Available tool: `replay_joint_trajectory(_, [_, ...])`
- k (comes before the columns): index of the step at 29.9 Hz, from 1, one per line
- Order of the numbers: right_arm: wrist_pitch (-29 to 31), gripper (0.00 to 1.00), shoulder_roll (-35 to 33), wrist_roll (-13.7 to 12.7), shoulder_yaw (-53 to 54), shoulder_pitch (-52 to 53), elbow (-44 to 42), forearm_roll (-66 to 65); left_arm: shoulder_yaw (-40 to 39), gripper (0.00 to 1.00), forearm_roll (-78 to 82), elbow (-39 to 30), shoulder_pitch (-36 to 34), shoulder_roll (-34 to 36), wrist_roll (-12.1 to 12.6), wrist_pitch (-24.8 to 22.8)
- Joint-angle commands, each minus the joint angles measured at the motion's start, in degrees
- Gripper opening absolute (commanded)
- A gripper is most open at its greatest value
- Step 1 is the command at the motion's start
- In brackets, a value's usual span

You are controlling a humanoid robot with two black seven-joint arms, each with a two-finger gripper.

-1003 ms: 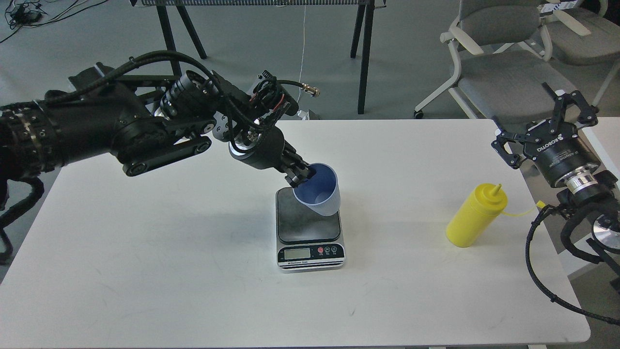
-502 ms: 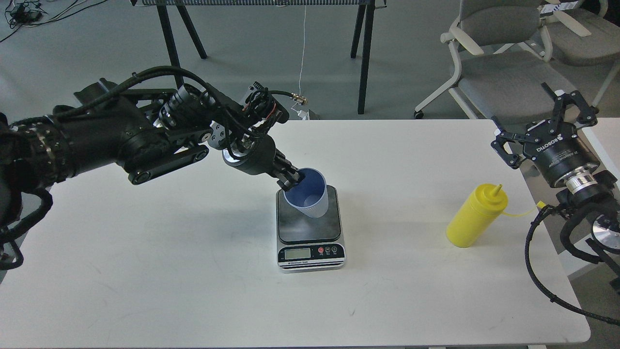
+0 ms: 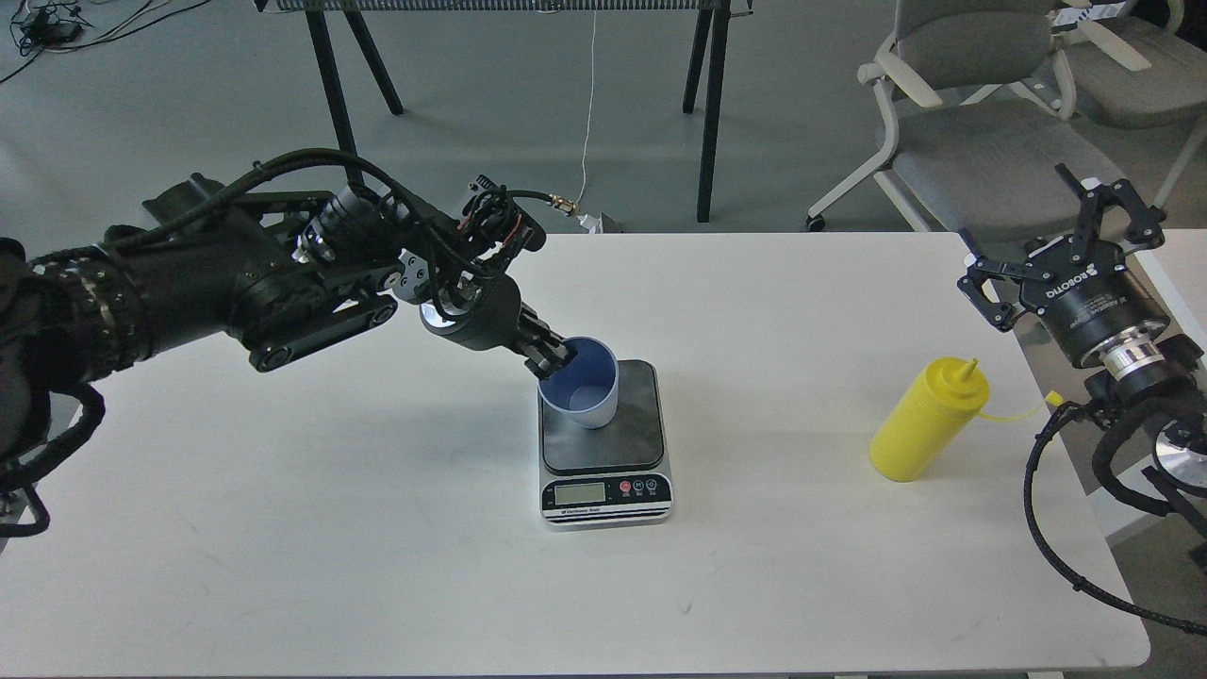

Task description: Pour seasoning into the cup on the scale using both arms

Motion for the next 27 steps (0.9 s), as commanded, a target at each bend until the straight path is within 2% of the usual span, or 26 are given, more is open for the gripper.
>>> replay_joint_trajectory(1, [0.0, 0.99, 0.0, 0.01, -0.01, -0.05, 0.0, 0.0, -0.13, 0.24, -0.16, 0.13, 0.16, -0.06, 0.0, -0.01])
replay_joint_trajectory(5, [0.0, 0.99, 0.0, 0.01, -0.01, -0.22, 0.0, 0.0, -0.3, 0.43, -0.77, 0.13, -0.1, -0.06, 0.0, -0.01])
replay_joint_trajectory(6, [0.0, 0.99, 0.0, 0.01, 0.08, -0.31, 0.0, 0.0, -0.74, 0.57, -0.95, 0.13, -0.1, -0.06, 0.0, -0.01])
replay_joint_trajectory(7, [0.0, 0.99, 0.0, 0.01, 0.08, -0.31, 0.0, 0.0, -1.0, 0.66, -1.21, 0.13, -0.28, -0.06, 0.0, -0.01])
replay_joint_trajectory(17, [0.0, 0.99, 0.0, 0.01, 0.08, -0.4, 0.09, 0.0, -1.8, 0.91, -8.15, 4.78, -3.08, 0.38, 0.0, -0.01])
replay_joint_trajectory(22, [0.0, 0.99, -1.14, -0.08, 0.52, -0.22, 1.05, 0.09, -3.2, 0.93, -19.91, 4.78, -7.56, 1.7, 0.0, -0.01])
replay_joint_trajectory(27, [0.0, 0.99, -8.24, -0.17, 1.92, -0.22, 6.41, 0.35, -5.3, 0.94, -35.72, 4.78, -10.56, 6.09, 0.0, -0.01])
